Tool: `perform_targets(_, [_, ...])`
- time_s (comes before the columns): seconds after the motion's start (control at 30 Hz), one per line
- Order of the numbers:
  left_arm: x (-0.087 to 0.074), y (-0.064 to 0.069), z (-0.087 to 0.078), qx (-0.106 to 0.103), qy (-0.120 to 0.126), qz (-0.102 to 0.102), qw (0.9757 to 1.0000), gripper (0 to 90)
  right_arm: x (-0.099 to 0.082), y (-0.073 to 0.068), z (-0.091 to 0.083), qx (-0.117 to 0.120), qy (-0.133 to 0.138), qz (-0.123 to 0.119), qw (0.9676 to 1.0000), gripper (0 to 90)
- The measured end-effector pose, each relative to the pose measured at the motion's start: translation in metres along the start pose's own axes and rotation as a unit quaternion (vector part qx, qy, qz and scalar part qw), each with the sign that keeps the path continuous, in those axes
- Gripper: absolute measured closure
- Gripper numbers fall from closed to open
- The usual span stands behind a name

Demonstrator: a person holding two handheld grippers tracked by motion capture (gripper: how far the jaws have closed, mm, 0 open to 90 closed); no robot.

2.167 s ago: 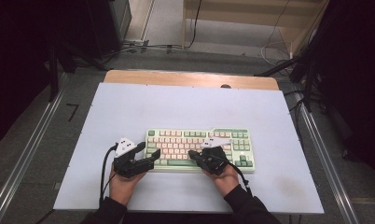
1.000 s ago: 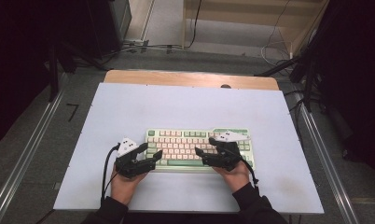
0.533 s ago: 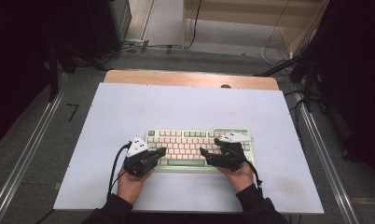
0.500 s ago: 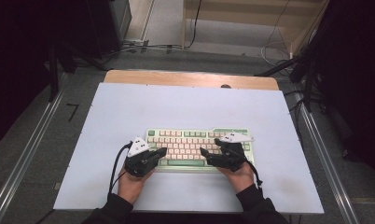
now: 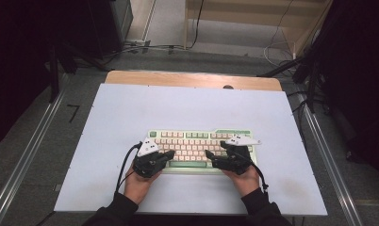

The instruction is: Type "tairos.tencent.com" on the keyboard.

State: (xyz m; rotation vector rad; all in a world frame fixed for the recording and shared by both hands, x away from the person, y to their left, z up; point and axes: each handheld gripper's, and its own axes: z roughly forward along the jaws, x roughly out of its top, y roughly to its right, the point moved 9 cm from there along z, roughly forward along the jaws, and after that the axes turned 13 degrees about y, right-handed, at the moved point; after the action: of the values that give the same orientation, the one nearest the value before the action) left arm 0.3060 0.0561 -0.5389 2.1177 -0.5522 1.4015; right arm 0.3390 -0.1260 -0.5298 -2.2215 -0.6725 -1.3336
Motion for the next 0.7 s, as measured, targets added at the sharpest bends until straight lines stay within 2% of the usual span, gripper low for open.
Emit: perform_targets(0.7, [-0.007, 0.002, 0.012, 0.004, -0.022, 0.015, 0.9996, 90.0, 0.0, 0.001, 0.0, 0.0, -0.001, -0.001, 1.0, 26.9])
